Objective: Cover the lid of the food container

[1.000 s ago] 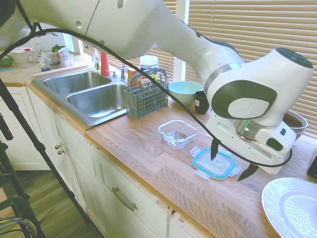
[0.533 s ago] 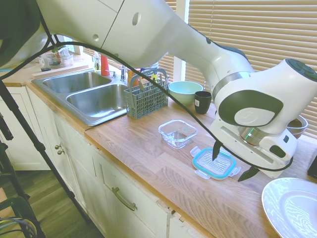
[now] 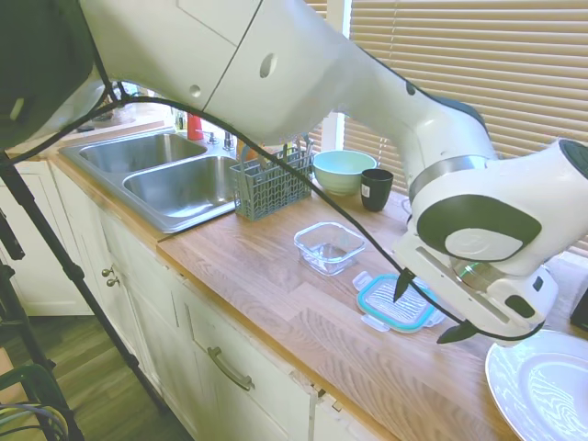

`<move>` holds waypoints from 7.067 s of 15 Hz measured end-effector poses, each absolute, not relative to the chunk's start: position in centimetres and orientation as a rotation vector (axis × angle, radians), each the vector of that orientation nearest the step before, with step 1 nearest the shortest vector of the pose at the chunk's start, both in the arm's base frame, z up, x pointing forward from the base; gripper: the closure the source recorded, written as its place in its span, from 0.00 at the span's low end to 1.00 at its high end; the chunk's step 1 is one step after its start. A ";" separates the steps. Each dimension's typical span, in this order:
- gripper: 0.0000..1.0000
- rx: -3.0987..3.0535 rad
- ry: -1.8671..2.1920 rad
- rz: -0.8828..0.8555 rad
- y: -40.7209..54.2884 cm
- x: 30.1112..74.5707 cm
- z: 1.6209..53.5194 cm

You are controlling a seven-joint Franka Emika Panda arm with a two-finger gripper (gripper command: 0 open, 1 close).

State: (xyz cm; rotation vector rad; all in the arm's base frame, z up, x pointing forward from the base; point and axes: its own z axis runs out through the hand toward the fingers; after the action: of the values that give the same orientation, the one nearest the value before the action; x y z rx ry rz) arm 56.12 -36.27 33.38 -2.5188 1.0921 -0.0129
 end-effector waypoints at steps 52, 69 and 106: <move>1.00 -2.588 1.100 0.069 -33.5 63.4 32.1; 1.00 -2.571 1.138 0.089 -33.8 61.1 31.7; 1.00 -2.669 1.179 -0.079 -15.4 60.9 52.2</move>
State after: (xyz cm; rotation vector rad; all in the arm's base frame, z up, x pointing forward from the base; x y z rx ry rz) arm 60.89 -15.42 52.15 -2.6687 1.1794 -0.0793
